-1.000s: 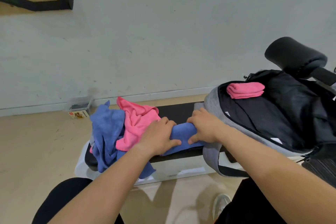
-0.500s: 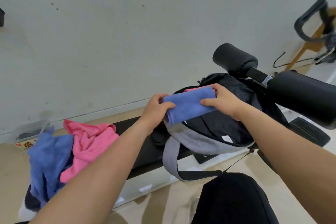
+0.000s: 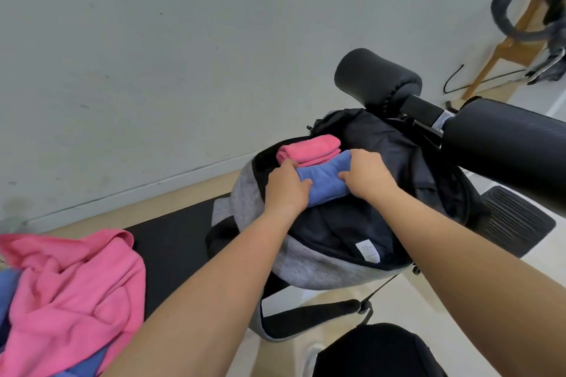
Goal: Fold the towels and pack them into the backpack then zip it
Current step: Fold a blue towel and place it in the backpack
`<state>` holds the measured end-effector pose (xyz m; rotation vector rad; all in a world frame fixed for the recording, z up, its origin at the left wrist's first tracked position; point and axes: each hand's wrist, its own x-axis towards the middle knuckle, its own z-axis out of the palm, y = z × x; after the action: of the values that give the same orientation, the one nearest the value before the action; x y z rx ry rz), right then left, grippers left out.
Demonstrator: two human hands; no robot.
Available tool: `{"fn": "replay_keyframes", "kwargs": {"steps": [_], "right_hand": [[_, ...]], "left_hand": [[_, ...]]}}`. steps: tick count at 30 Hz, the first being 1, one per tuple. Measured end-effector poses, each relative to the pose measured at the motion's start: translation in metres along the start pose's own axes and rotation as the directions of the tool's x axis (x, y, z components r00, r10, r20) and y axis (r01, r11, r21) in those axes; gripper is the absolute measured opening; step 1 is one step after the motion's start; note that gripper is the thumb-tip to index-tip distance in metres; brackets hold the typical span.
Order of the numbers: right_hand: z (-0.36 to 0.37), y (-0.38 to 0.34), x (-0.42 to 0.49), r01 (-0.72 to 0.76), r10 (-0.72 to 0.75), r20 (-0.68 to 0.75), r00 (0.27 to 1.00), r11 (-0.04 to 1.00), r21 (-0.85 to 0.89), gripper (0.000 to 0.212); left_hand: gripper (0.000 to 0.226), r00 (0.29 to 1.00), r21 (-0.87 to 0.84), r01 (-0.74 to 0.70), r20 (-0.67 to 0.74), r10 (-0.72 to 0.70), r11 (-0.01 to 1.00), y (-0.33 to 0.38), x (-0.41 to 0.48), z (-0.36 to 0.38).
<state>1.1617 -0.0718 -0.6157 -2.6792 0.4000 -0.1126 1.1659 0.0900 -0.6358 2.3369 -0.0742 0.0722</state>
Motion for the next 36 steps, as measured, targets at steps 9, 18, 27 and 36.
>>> {"fn": "replay_keyframes", "kwargs": {"steps": [9, 18, 27, 36], "right_hand": [[0.004, 0.001, 0.011, 0.049, -0.061, -0.112, 0.992, 0.993, -0.112, 0.037], [0.036, 0.003, -0.018, 0.43, -0.487, -0.06, 0.872, 0.817, -0.384, 0.063], [0.04, 0.006, 0.007, 0.462, -0.416, 0.204, 0.886, 0.759, -0.458, 0.055], [0.037, 0.021, 0.028, 0.567, -0.554, 0.146, 0.819, 0.744, -0.354, 0.053]], "left_hand": [[0.051, 0.998, 0.117, -0.034, -0.056, 0.041, 0.993, 0.001, 0.011, 0.004], [0.026, 0.924, 0.577, -0.202, -0.156, 0.35, 0.791, -0.018, 0.008, -0.038], [0.033, 0.991, 0.59, -0.124, 0.105, 0.077, 0.798, -0.041, 0.002, -0.07], [0.045, 0.984, 0.475, -0.15, 0.158, 0.083, 0.867, -0.069, 0.006, -0.084]]}}
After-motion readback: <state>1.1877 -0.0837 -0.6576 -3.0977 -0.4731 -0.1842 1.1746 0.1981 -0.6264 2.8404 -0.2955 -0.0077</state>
